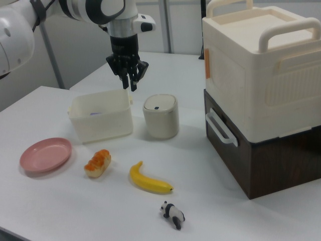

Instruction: Close the trash can

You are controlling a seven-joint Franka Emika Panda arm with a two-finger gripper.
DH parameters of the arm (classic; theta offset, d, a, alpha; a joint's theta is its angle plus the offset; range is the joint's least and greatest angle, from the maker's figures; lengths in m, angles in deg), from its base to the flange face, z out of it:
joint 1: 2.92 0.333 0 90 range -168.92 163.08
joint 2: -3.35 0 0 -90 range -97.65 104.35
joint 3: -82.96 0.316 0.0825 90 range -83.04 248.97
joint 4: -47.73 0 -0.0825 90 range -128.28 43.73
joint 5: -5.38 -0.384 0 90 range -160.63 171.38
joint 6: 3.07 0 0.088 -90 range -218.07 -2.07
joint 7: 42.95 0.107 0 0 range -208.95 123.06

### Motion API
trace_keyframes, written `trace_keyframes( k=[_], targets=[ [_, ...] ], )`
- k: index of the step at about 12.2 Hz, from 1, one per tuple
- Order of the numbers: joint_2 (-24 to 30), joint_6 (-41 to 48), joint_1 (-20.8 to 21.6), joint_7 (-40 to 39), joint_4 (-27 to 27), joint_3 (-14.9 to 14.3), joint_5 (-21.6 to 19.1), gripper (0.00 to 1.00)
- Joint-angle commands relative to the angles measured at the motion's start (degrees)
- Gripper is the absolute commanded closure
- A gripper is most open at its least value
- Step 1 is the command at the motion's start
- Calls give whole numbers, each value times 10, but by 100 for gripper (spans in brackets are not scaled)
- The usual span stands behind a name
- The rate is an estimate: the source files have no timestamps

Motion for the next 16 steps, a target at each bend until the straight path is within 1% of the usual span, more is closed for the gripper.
trace_keyframes(
  k=[1,5,9,12,16],
  targets=[
    [16,4,2,-17,-8,-12,-14,0],
    [16,-13,2,-13,-8,-12,-12,0],
    [19,-7,2,-15,-6,-17,-12,0],
    [23,7,8,-12,-2,-15,4,0],
    [23,10,9,-12,-3,-15,8,0]
  ],
)
